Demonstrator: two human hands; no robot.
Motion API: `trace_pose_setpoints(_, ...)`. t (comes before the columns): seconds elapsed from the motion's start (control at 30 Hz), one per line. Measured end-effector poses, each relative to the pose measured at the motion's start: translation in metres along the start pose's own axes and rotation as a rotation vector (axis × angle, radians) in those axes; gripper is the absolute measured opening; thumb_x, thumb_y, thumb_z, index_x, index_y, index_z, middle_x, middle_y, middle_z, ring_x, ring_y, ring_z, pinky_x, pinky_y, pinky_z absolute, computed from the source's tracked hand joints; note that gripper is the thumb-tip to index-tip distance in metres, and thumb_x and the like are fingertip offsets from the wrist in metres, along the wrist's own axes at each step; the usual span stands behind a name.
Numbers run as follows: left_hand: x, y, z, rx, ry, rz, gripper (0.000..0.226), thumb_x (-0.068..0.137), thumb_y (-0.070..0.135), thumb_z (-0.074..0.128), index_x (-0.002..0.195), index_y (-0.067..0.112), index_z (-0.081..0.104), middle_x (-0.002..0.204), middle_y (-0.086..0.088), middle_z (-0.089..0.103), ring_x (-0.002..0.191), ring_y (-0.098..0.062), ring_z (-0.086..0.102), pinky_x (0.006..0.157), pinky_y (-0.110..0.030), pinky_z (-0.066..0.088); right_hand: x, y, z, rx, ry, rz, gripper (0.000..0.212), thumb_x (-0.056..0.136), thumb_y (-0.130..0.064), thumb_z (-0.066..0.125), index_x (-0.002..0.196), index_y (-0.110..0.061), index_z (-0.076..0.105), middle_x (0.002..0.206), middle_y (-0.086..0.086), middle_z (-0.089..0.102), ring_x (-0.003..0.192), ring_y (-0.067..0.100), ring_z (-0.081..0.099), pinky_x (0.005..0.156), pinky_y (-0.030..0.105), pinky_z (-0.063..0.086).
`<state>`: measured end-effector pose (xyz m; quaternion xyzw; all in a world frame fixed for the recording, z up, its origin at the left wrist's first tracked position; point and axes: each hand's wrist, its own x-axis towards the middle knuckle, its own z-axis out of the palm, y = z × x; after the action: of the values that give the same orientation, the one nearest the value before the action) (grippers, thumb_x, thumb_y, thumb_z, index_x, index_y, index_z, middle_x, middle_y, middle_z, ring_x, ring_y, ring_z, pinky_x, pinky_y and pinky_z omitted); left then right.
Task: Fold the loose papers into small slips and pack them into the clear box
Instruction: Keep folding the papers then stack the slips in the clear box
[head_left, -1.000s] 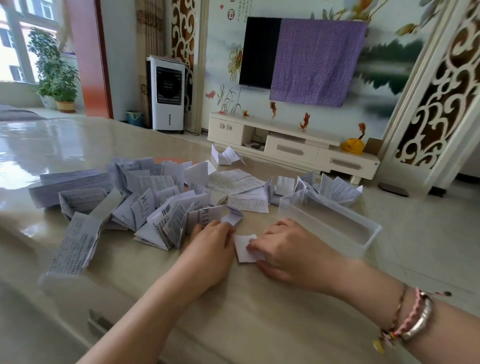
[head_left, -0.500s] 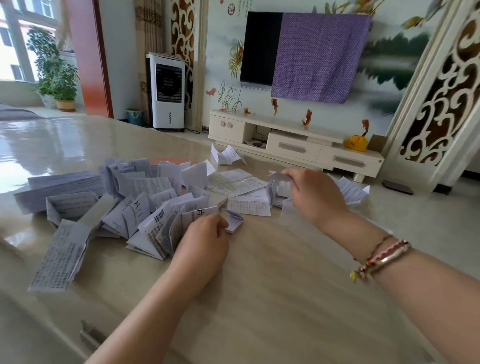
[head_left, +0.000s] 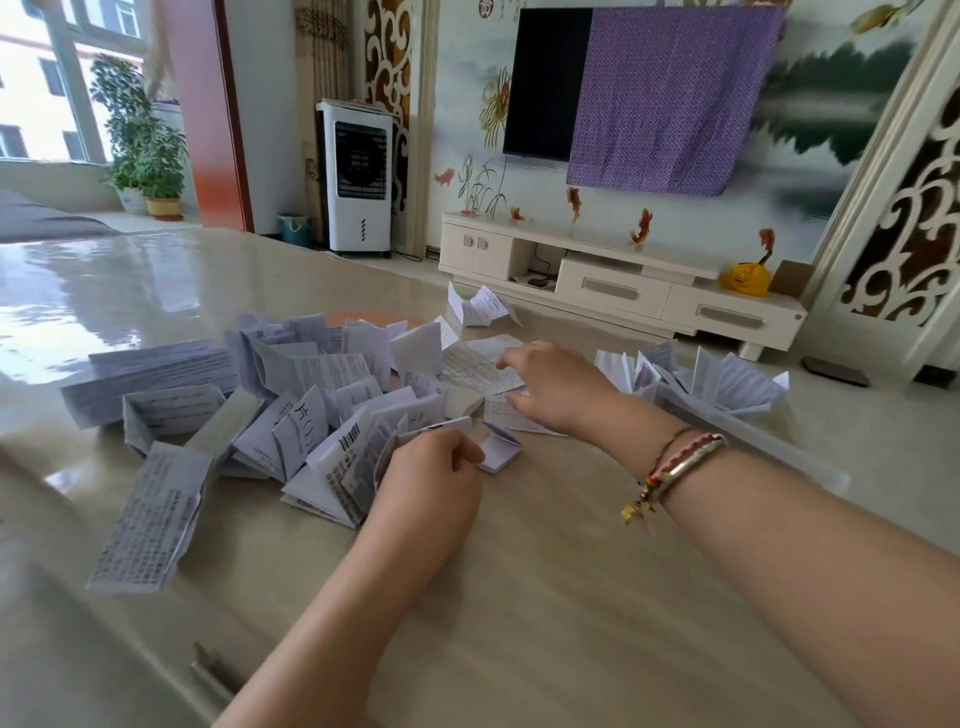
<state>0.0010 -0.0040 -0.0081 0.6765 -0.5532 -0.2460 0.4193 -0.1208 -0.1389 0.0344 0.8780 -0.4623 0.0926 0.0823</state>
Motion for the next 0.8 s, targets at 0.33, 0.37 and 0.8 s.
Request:
trace_pose_setpoints(0.33, 0.003, -0.001, -0.006, -0.201, -0.042, -0.106, 0.036, 0.054, 0.020, 0.031, 0.069, 0.025, 0.064, 0.088, -0.006, 0.070, 0.086, -0.027, 0.066, 0.086, -0.045, 0.054, 0.035, -0.003, 0.022, -0.407, -0.055, -0.180, 0.023, 0.093, -0.007, 0.045, 0.112, -0.013, 0.057, 0.107, 0.010, 0.064, 0.104, 0.030, 0.058, 0.088, 0.031, 0.037)
trace_pose_setpoints(0.37, 0.004, -0.001, -0.006, -0.200, -0.049, -0.107, 0.036, 0.055, 0.020, 0.031, 0.069, 0.025, 0.064, 0.088, -0.006, 0.070, 0.085, -0.027, 0.066, 0.085, -0.045, 0.055, 0.035, -0.003, 0.022, -0.419, -0.040, -0.183, 0.021, 0.094, -0.008, 0.046, 0.110, -0.013, 0.058, 0.106, 0.010, 0.065, 0.103, 0.029, 0.058, 0.087, 0.031, 0.036)
trace_pose_setpoints(0.8, 0.009, -0.008, -0.004, -0.109, -0.070, -0.065, 0.031, 0.086, 0.006, 0.043, 0.075, 0.028, 0.062, 0.088, -0.002, 0.069, 0.083, -0.022, 0.066, 0.085, -0.039, 0.054, 0.025, 0.018, -0.005, 0.110, 0.403, 0.192, 0.010, 0.087, -0.002, 0.053, 0.085, -0.009, 0.061, 0.082, 0.008, 0.064, 0.077, 0.028, 0.061, 0.068, 0.039, 0.053)
